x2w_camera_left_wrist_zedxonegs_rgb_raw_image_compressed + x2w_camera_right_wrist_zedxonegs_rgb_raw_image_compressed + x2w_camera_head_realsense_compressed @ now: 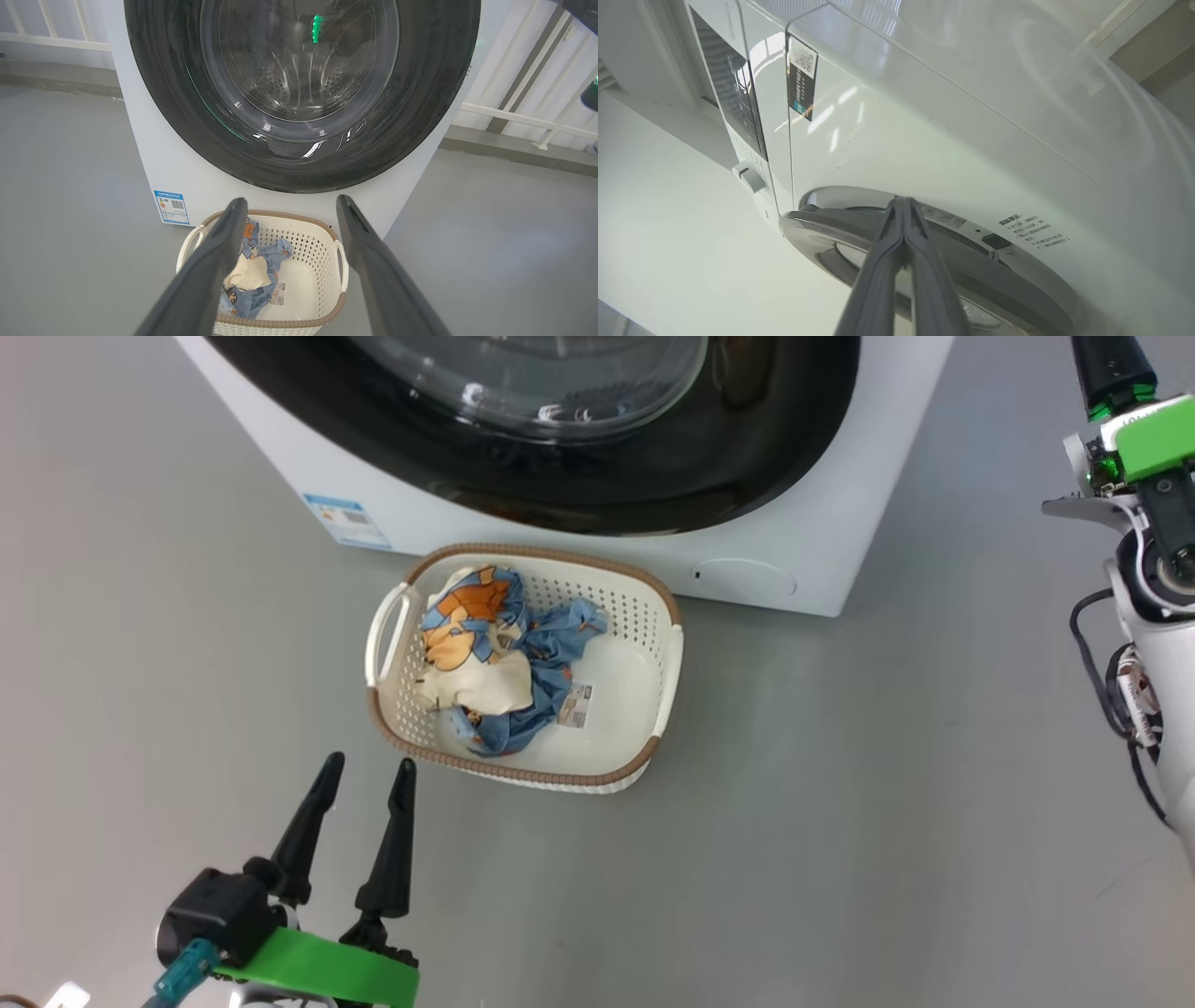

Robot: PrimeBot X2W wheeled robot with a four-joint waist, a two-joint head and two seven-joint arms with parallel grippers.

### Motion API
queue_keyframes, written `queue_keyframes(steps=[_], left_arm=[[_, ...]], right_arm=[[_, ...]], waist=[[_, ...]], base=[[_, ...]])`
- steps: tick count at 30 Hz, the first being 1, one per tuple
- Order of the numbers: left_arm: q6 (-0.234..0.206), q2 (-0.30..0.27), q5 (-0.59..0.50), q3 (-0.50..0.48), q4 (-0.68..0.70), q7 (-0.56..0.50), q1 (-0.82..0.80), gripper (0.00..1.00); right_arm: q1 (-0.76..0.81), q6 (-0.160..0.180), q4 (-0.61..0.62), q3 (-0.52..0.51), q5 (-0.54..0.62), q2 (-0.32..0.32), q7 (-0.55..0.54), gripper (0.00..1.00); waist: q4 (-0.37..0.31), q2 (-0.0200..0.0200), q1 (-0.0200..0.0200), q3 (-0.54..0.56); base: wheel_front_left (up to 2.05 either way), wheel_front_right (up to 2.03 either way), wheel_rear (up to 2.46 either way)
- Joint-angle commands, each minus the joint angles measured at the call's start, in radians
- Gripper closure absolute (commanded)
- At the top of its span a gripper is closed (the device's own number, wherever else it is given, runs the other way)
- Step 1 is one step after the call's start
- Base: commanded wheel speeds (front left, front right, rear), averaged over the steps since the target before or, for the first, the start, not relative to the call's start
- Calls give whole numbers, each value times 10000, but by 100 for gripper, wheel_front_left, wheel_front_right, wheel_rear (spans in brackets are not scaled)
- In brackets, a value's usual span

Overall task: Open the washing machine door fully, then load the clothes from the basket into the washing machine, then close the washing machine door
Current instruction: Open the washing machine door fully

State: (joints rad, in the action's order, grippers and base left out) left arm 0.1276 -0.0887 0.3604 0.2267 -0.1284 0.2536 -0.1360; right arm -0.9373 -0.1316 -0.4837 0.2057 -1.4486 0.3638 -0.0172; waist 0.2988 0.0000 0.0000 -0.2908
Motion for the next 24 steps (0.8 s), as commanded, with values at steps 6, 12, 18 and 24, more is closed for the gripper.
queue_keyframes(steps=[6,12,18,24], left_arm=[[31,-101,154,-200,125,82,-449,0],[31,-86,229,-62,113,82,-615,0],[31,-74,298,124,121,82,-816,0],[31,-46,368,334,121,82,-1011,0]], right_arm=[[-715,9,-421,795,-470,413,-1612,100],[-1315,9,-806,801,-1207,540,-2815,100],[-1957,9,-1321,730,-1588,590,-3676,100],[-2615,9,-1924,836,-1584,602,-4277,100]], waist=[[430,0,0,-532],[578,0,0,-832],[726,0,0,-1138],[932,0,0,-1377]], base=[[0,0,0],[0,0,0],[0,0,0],[0,0,0]])
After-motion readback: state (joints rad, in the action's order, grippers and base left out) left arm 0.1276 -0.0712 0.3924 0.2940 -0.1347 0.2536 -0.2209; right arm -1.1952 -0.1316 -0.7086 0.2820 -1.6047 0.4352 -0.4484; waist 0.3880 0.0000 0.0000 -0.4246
